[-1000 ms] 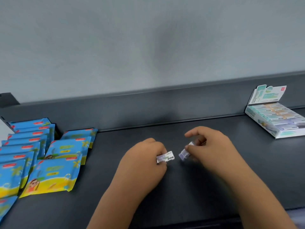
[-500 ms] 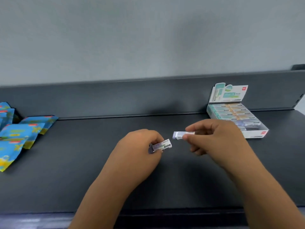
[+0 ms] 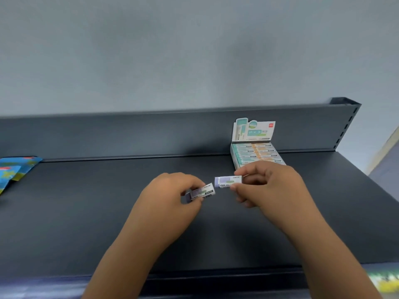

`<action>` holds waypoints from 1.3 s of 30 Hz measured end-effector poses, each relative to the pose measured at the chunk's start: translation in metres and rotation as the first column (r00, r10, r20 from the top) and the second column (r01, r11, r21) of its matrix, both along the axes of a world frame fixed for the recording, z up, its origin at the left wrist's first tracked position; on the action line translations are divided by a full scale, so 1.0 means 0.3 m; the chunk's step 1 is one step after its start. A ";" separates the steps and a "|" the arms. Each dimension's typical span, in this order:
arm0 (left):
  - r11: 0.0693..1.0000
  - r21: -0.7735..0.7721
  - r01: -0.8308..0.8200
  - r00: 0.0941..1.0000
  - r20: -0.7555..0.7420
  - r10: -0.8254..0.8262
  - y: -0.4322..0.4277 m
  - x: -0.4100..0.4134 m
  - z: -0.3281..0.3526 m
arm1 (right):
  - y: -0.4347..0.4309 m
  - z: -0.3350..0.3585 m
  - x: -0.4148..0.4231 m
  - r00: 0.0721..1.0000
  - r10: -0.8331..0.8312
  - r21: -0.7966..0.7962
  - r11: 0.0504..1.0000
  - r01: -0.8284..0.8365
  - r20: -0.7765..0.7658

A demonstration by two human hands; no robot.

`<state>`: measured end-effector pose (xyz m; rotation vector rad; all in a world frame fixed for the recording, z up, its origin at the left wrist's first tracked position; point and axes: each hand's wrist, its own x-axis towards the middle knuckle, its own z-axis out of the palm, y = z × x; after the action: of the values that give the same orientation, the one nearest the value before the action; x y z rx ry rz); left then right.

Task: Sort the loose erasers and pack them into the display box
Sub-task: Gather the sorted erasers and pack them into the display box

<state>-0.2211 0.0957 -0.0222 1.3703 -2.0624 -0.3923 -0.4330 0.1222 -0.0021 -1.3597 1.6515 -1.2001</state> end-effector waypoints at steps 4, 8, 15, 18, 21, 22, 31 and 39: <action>1.000 -0.007 0.025 0.999 -0.024 -0.025 -0.006 -0.062 0.007 | 0.009 -0.002 -0.074 0.998 -0.066 -0.027 0.997 0.066 -0.017; 1.000 -0.003 0.023 0.999 -0.046 -0.023 -0.011 -0.135 0.020 | -0.003 0.012 -0.190 0.982 -0.163 -0.114 0.982 0.152 -0.100; 1.000 -0.014 -0.007 0.999 -0.033 0.007 -0.038 -0.296 0.041 | -0.066 0.038 -0.377 0.942 -0.195 -0.084 0.980 0.179 -0.271; 1.000 -0.006 -0.022 1.000 -0.019 0.021 -0.047 -0.349 0.033 | -0.096 0.030 -0.401 0.928 -0.159 -0.047 0.987 0.152 -0.337; 0.999 0.003 -0.045 0.999 -0.004 0.046 -0.046 -0.379 0.032 | -0.110 0.020 -0.404 0.918 -0.136 -0.041 0.991 0.131 -0.372; 0.999 0.001 -0.048 0.999 0.003 0.048 -0.046 -0.385 0.029 | -0.110 0.016 -0.405 0.917 -0.132 -0.047 0.991 0.123 -0.376; 0.998 -0.001 -0.058 0.998 0.005 0.058 -0.046 -0.410 0.006 | -0.120 -0.016 -0.404 0.911 -0.160 -0.094 0.986 0.135 -0.379; 0.999 -0.007 -0.049 0.999 0.007 0.049 -0.050 -0.407 0.001 | -0.131 -0.037 -0.381 0.931 -0.161 -0.026 0.986 0.162 -0.329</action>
<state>-0.3432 0.0808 -0.0218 1.4176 -2.0293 -0.3602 -0.5474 0.0829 -0.0134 -1.5113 2.0325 -1.1039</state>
